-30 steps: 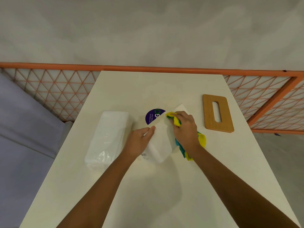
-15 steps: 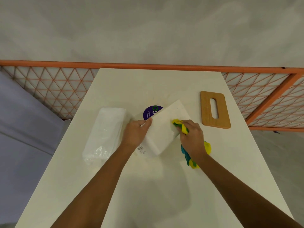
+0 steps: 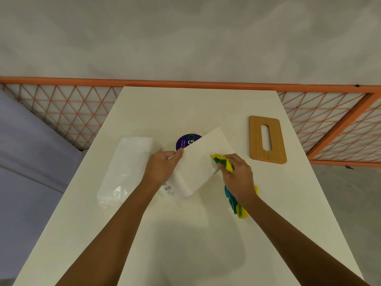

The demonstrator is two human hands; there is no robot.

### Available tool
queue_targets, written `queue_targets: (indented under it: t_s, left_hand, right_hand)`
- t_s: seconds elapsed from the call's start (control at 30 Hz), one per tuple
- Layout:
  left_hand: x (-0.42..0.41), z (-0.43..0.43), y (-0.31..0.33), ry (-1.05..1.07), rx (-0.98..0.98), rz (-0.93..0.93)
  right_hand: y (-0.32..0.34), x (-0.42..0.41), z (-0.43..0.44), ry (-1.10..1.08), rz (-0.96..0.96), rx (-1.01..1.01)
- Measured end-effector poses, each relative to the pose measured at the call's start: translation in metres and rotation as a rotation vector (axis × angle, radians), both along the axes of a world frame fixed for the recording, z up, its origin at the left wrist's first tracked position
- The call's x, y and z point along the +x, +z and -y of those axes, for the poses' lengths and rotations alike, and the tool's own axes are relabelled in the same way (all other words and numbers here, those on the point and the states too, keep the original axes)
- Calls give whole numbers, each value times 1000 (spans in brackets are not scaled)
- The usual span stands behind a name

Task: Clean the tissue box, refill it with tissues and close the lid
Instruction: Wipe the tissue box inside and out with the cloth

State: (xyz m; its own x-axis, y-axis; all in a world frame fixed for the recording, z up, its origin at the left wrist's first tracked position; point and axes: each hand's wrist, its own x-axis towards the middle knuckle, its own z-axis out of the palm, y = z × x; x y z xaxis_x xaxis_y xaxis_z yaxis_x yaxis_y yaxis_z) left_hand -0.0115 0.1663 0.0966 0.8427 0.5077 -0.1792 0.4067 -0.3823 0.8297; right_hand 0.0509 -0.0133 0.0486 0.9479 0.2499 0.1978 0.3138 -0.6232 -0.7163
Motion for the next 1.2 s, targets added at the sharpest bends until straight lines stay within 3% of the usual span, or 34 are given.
queue_targets:
  t_s: [0.17,0.23,0.37,0.57,0.87,1.0,1.2]
  left_hand:
    - [-5,4,-3,-3,-54,23]
    - [-6,6,-4,3,-49,27]
    - [-7,10,-4,-3,41,25]
    - [-12,18,-4,-40,102,44]
    - [-18,20,-8,-17,57,69]
    - [-17,20,-9,-32,64,69]
    - [-18,19,-17,-11,93,100]
  right_hand:
    - [3,26,5,-64,-57,-79]
    - [7,22,-5,-26,10,-147]
    - [17,8,-31,93,172,-88]
    - [9,51,-12,-46,103,-116]
    - [10,38,-24,33,128,-60]
    - [9,59,-13,-130,19,-33]
    - [1,58,0,-192,-198,37]
